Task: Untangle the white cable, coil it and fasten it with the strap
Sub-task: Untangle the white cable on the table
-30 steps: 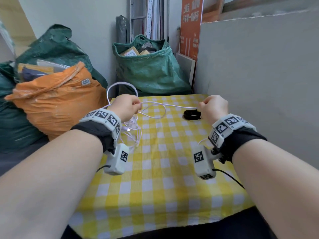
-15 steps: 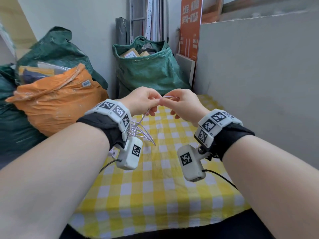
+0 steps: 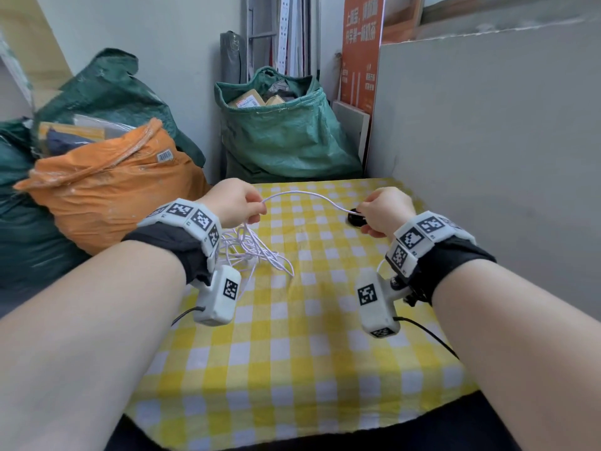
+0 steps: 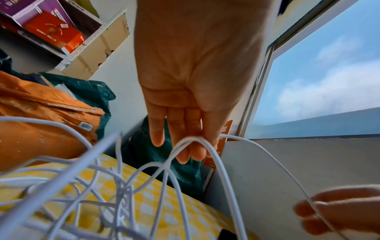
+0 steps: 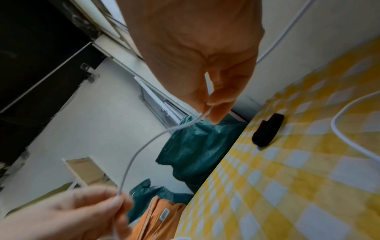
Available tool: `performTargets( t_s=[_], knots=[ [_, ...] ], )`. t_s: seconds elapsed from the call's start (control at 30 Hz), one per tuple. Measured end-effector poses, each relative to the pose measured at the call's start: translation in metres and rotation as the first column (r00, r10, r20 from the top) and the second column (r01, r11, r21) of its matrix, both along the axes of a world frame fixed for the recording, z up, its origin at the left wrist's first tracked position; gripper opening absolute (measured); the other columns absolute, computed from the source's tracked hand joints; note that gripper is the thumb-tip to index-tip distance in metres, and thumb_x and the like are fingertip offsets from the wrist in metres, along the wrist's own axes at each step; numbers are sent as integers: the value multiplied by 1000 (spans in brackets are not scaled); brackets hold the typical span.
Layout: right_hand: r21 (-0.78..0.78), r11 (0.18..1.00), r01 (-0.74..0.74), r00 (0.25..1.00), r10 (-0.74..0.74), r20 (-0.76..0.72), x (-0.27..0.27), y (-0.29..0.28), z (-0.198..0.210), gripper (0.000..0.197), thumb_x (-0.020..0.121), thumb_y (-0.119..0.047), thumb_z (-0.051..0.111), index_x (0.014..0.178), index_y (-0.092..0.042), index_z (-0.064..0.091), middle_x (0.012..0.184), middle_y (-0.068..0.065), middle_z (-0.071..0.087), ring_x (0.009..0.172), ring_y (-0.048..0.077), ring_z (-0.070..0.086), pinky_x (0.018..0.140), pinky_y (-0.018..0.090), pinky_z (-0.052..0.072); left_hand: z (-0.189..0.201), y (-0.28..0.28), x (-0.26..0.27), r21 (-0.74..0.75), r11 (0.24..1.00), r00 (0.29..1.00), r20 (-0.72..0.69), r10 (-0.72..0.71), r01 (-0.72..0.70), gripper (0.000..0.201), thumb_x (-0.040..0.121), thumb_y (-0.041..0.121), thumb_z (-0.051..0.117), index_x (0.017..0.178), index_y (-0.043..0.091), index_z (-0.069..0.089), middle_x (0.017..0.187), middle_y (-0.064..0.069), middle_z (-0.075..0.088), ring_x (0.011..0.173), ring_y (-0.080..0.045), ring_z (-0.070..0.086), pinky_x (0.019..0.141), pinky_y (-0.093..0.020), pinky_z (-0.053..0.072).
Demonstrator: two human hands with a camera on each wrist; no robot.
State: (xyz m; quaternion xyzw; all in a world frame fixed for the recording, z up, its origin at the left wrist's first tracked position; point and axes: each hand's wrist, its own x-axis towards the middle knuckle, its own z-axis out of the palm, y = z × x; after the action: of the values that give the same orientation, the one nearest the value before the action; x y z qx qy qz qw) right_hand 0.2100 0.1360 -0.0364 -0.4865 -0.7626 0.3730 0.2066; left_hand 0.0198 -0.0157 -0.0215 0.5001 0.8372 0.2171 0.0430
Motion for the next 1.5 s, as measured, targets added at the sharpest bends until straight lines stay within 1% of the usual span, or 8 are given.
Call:
performTargets(
  t_s=[0.17, 0.3, 0.5, 0.73, 0.9, 1.13, 1.3, 1.5],
  knots=[
    [80, 960, -268, 950, 277, -142, -16, -32, 8, 25, 95, -17, 45, 108, -10, 66, 95, 7, 66, 59, 19, 65, 54, 29, 55, 1, 14, 21, 8, 991, 989, 71, -131, 130, 17, 89, 19, 61, 82, 9, 72, 63, 5, 64, 48, 5, 52, 49, -4, 36],
    [105, 906, -410, 895, 422, -147, -27, -42, 9, 17, 91, -22, 56, 95, -11, 68, 78, 5, 65, 55, 14, 61, 55, 25, 57, 0, 18, 32, 21, 987, 977, 138, -163, 162, 15, 90, 19, 59, 82, 14, 70, 63, 5, 63, 58, -5, 55, 66, -22, 48],
    [307, 947, -94, 980, 142, -139, -19, -20, 2, 22, 88, -24, 58, 80, -8, 71, 75, 10, 68, 81, 30, 67, 77, 42, 56, -9, 8, 17, -80, 995, 996, 71, -59, 64, 13, 90, 18, 59, 88, 10, 69, 66, 5, 62, 55, -6, 54, 56, -18, 45],
    [340, 926, 164, 986, -152, -61, 0, 4, 4, 24, 93, -25, 50, 97, -12, 70, 103, 9, 69, 102, 29, 60, 73, 23, 35, -16, -17, -11, -143, 983, 987, -125, 99, -117, 22, 94, 20, 52, 99, 7, 69, 97, -13, 67, 90, -29, 59, 73, -29, 41],
    [210, 977, 40, 970, -88, 228, -8, 6, -2, 24, 90, -17, 52, 107, -11, 68, 102, 12, 69, 90, 27, 64, 71, 28, 47, -14, -9, -6, -58, 994, 992, -90, 88, -94, 22, 94, 20, 51, 97, 9, 71, 90, -8, 68, 77, -21, 56, 62, -25, 35],
    [352, 870, -344, 936, 291, 196, -28, -32, 1, 48, 93, -26, 52, 140, -22, 44, 134, 5, 55, 107, 24, 61, 87, 32, 49, -13, 14, 24, -105, 991, 992, -93, -91, 81, 22, 95, 26, 52, 98, 15, 71, 89, -3, 67, 77, -17, 54, 67, -24, 37],
    [308, 808, -503, 864, 475, 166, -38, -41, -2, 24, 94, -23, 51, 101, -8, 69, 86, 6, 66, 59, 16, 60, 55, 26, 52, -13, 21, 36, -61, 988, 984, -98, -151, 145, 21, 94, 23, 51, 93, 13, 70, 85, -8, 67, 80, -23, 57, 70, -32, 43],
    [470, 839, -274, 957, 285, 49, -34, -25, -8, 27, 91, -18, 50, 85, -4, 72, 84, 11, 69, 77, 24, 58, 68, 31, 48, -14, 18, 22, -159, 985, 983, -164, -87, 61, 19, 89, 12, 52, 93, 16, 71, 82, 1, 60, 83, -18, 54, 71, -26, 40]
  ],
)
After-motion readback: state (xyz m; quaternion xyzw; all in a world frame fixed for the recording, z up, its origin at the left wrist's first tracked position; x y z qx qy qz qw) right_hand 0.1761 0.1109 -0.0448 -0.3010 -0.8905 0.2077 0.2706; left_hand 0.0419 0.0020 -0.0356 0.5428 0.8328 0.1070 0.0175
